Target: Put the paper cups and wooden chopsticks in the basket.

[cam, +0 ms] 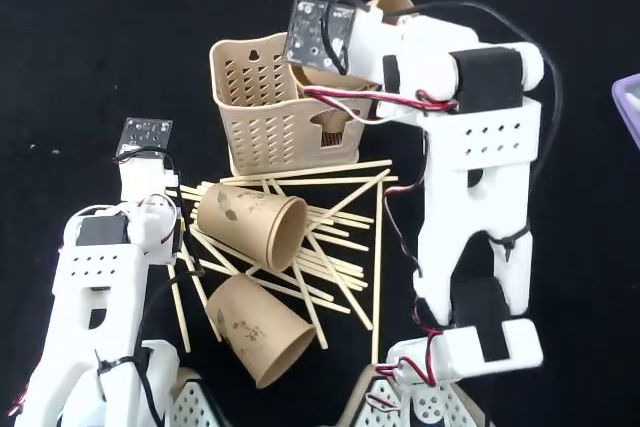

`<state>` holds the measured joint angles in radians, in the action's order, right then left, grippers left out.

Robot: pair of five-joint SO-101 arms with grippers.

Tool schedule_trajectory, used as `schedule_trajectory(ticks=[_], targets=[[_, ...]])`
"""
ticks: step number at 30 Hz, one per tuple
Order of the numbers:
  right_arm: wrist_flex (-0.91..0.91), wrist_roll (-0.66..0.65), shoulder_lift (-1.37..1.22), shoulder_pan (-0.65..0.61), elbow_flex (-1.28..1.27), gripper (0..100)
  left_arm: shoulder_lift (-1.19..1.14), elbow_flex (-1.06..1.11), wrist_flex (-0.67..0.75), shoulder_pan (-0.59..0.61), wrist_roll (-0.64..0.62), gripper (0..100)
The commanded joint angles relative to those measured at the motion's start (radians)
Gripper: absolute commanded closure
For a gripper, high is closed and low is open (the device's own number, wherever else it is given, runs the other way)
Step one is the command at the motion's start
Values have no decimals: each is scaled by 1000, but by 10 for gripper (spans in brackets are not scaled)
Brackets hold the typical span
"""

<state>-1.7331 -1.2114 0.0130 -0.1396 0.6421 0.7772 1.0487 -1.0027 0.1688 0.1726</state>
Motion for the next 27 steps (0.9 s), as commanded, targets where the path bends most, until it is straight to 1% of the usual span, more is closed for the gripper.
schedule_trajectory(ticks=[1,3,5,9,10,15,20,23,25,27], targets=[[-32,-17,90,-3,-1,984,26,-5,11,-1,-3,920],[-31,-11,97,-3,2,982,26,-5,11,-1,-3,920],[-28,31,96,-3,7,972,26,-5,11,-1,-3,920],[-25,106,91,-29,-1,845,26,-5,9,-1,-3,920],[-18,117,91,-40,-2,828,26,-5,8,-1,-3,920],[68,227,96,-109,8,825,26,-5,5,-1,-3,920],[143,341,93,-133,8,825,26,-5,5,-1,-3,920],[183,417,104,-137,13,825,26,-5,5,-1,-3,920],[195,470,124,-124,61,825,26,-5,5,-1,-3,920],[199,519,147,-80,120,826,26,-5,5,-1,-3,920]])
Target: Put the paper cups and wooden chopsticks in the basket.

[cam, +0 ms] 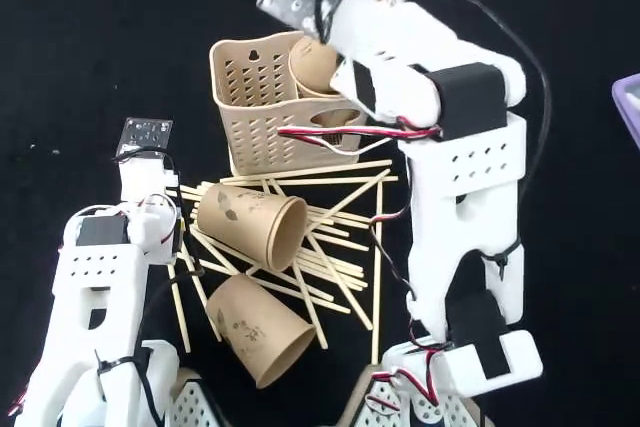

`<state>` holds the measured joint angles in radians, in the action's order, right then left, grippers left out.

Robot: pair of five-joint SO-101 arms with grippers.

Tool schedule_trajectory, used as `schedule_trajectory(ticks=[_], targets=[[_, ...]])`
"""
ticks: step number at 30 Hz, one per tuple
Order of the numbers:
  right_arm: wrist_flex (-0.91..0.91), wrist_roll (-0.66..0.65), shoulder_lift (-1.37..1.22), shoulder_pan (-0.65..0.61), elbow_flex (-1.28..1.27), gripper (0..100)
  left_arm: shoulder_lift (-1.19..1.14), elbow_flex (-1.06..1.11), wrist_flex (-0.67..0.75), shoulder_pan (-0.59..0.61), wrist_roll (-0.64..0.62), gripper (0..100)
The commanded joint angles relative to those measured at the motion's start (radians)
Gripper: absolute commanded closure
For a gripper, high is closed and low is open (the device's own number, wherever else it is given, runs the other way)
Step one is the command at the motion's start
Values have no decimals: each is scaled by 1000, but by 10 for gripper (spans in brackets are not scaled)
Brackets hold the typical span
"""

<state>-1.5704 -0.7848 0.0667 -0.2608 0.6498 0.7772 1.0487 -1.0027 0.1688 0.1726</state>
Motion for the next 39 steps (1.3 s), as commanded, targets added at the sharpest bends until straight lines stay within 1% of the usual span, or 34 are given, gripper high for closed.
schedule_trajectory(ticks=[1,2,4,5,6,8,11,14,19,22,24,30,32,36,39], targets=[[35,109,96,66,143,839,26,-5,5,-1,-3,920],[32,114,101,87,163,871,26,-5,5,-1,-3,920],[29,120,93,121,162,985,26,-5,5,-1,-3,920],[28,120,84,133,142,988,26,-5,5,-1,-3,920],[25,120,71,141,113,969,26,-5,5,-1,-3,920],[31,120,44,144,54,990,26,-5,5,-1,-3,920],[81,130,-1,132,-22,987,26,-5,5,-1,-3,920],[124,183,-25,86,-50,987,26,-5,5,-1,-3,920],[138,196,-38,-48,-1,987,26,-5,5,1,-3,920],[138,196,-35,-68,36,987,26,-4,5,1,-3,920],[138,196,-28,-57,71,987,26,-4,5,1,-3,920],[112,210,-27,64,220,987,26,-4,5,1,-3,920],[46,262,-27,101,277,987,26,-4,5,1,-3,920],[-203,296,-27,115,423,986,26,-4,5,1,-3,920],[-196,324,-15,155,432,986,26,-4,5,1,-3,920]])
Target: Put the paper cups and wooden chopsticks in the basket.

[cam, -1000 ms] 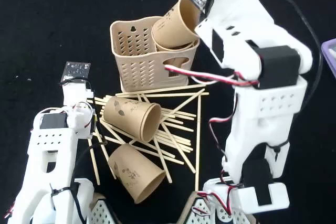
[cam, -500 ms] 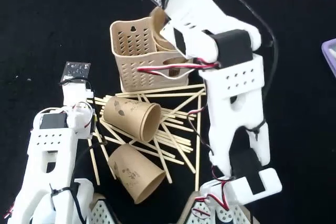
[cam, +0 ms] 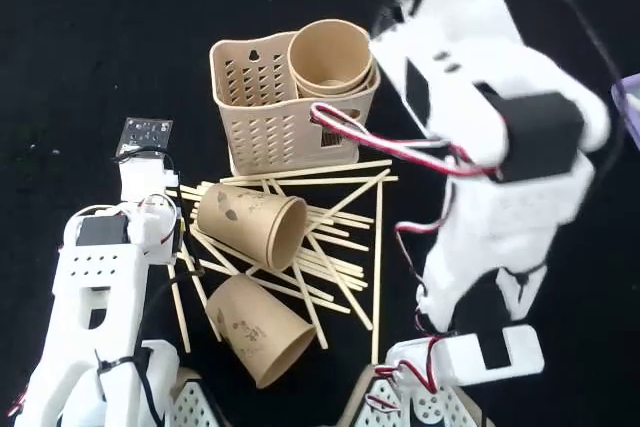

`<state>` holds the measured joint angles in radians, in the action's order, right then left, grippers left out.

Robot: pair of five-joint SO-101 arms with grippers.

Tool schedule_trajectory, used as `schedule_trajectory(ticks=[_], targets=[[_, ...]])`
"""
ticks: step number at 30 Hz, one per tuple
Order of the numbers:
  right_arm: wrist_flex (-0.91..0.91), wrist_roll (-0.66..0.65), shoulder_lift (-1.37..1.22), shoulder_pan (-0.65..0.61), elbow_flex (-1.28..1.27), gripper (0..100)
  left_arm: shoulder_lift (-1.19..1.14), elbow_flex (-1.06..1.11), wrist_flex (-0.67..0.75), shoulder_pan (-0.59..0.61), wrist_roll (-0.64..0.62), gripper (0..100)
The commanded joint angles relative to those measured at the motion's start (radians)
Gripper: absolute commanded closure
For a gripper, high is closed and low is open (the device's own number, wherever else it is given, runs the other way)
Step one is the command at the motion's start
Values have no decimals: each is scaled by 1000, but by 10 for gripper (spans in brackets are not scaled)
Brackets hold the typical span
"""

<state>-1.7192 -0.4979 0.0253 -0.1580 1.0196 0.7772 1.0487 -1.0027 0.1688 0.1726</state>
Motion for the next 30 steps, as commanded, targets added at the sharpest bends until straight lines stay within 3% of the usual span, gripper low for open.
schedule_trajectory(ticks=[1,5,15,24,30], targets=[[-48,51,27,63,47,986,26,-4,5,1,-3,920],[-25,63,5,41,-131,987,26,-4,5,1,-3,920],[249,54,88,21,-618,988,26,-4,3,1,-3,920],[617,15,352,21,-1136,988,26,7,9,1,-3,920],[677,23,512,23,-1147,988,26,8,11,1,-3,920]])
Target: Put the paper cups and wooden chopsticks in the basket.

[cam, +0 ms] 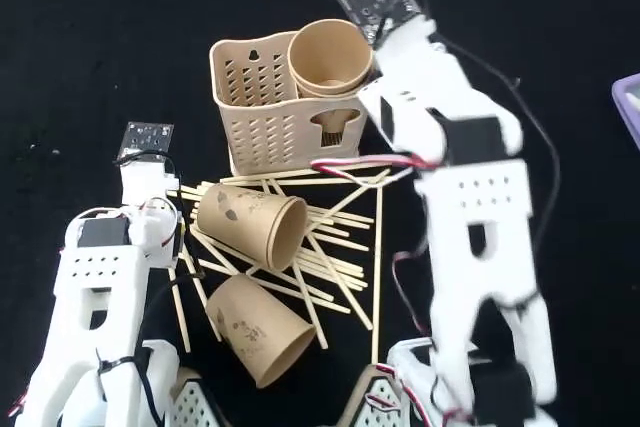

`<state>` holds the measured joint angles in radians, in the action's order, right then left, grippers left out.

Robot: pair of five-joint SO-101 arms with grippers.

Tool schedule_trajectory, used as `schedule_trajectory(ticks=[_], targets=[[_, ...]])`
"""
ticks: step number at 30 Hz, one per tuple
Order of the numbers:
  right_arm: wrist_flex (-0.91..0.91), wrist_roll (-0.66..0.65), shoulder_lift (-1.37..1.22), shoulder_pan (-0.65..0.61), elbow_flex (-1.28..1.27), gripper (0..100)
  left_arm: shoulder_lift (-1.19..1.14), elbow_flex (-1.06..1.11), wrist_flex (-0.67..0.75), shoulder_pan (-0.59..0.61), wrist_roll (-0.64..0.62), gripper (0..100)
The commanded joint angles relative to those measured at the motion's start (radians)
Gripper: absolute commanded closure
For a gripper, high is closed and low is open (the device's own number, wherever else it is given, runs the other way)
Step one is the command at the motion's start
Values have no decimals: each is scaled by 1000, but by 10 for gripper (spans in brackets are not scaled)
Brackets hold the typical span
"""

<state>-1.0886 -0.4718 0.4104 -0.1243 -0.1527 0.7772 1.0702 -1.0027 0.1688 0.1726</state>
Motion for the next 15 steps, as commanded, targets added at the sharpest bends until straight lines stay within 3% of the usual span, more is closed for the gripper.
schedule_trajectory(ticks=[1,7,15], targets=[[48,2,136,-11,35,988,26,-13,11,1,-3,920],[152,124,41,-12,5,988,26,-12,11,1,-3,920],[183,150,-101,-11,-10,988,26,-12,9,1,-3,920]])
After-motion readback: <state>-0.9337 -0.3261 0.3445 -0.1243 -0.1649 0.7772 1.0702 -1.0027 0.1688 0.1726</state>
